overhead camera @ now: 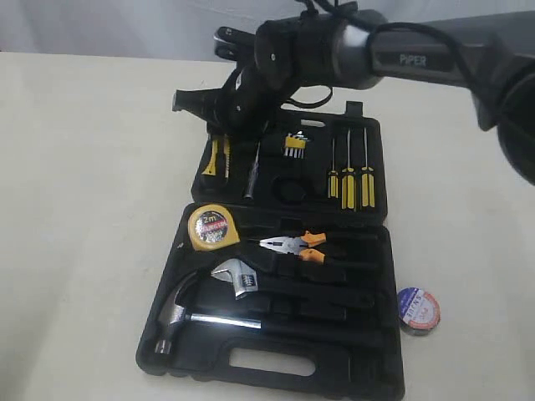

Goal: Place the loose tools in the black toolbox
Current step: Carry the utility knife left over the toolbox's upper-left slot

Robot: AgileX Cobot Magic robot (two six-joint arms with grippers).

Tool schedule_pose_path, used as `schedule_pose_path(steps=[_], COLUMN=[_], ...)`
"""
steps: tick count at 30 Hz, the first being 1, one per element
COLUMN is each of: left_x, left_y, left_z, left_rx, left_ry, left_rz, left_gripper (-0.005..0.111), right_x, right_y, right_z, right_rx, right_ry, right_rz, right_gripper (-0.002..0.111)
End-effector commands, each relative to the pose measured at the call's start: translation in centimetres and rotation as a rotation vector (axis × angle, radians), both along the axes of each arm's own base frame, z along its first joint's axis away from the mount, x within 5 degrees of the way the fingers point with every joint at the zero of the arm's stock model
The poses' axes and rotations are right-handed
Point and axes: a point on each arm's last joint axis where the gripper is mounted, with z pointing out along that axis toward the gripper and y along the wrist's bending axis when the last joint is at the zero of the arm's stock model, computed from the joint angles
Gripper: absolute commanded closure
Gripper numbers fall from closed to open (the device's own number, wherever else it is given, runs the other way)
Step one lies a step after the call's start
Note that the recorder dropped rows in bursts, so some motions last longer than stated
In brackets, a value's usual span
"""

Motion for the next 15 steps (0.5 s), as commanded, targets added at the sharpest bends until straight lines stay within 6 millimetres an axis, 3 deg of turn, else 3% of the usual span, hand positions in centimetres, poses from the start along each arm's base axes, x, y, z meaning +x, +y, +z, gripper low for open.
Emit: schedule_pose_path(steps=[1, 4, 6, 7, 8, 10, 11, 13, 15], left_x=[0.0, 0.0, 0.0, 0.0, 0.0, 0.0, 0.0, 0.0, 0.0], left_y=[0.0, 0.0, 0.0, 0.0, 0.0, 0.0, 0.0, 0.0, 0.0], left_z=[0.1, 0.1, 0.1, 0.1, 0.1, 0.1, 0.1, 0.1, 0.1], left_rx=[-0.007, -0.007, -0.007, -0.007, -0.007, -0.007, -0.007, -0.007, -0.007], left_ry=[0.004, 0.004, 0.004, 0.004, 0.004, 0.004, 0.004, 0.004, 0.004], left_rz=[-0.005, -0.005, -0.005, -0.005, -0.005, -0.005, -0.005, -0.005, -0.005], left_gripper=[0.107, 0.107, 0.107, 0.107, 0.107, 0.107, 0.107, 0.107, 0.107], right_x=[0.4, 0.3, 0.3, 0.3, 0.3, 0.3, 0.3, 0.3, 0.5], right_y=[0.3, 0.3, 0.3, 0.3, 0.3, 0.2, 0.3, 0.3, 0.1], right_z=[-1.4, -2.3, -2.9, -3.0, -3.0, -3.0, -3.0, -3.0, -2.3], right_rx=[-0.017, -0.033, -0.044, -0.045, -0.054, -0.056, -0.056, -0.055, -0.046], right_ry=[0.039, 0.069, 0.083, 0.085, 0.079, 0.073, 0.071, 0.069, 0.042], right_rz=[-0.024, -0.026, -0.024, -0.024, -0.012, -0.010, -0.010, -0.011, -0.008], right_gripper=[0.109, 0.108, 0.100, 0.094, 0.076, 0.052, 0.047, 0.047, 0.058])
